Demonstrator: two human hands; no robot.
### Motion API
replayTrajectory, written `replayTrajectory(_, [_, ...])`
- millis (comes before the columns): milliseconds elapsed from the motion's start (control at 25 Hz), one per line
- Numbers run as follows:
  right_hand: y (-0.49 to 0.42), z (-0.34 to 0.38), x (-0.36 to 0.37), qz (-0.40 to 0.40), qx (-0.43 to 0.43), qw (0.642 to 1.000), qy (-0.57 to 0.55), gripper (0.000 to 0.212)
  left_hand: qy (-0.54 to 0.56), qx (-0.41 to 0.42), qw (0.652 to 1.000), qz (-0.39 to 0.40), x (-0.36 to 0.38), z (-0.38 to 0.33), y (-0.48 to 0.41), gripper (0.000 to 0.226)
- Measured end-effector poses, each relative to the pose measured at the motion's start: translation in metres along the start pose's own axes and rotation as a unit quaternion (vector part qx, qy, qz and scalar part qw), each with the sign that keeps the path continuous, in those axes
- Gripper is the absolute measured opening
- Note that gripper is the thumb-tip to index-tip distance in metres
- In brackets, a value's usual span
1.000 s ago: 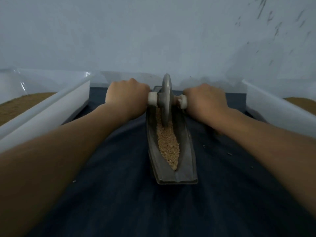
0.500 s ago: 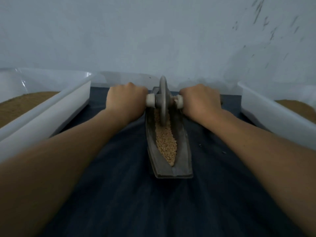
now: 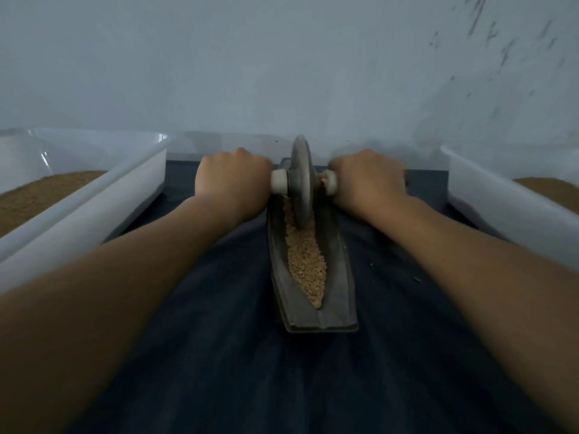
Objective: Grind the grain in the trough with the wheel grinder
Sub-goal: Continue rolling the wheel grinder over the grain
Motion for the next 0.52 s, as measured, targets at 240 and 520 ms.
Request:
replayTrajectory(240, [0.064, -0.018, 0.004, -0.162, -0.074, 0.981, 0.074, 0.042, -0.02, 0.096, 0.987, -0.13, -0.002, 0.019, 0.052, 0.026])
replayTrajectory(520, [-0.001, -0.001, 0.0, -0.019, -0.016, 0.999, 0.024, 0.01, 0.024, 0.019, 1.0, -0.006, 0.008, 0.006, -0.003, 0.012])
Point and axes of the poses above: each hand's wrist, its own y-axis away from the middle knuckle, its own x-axis out of the palm, z = x × y, the point moved 1 cm from there along -y, towards the middle knuckle, and after that the axes turned 3 degrees about -y, right-handed, at the moved point
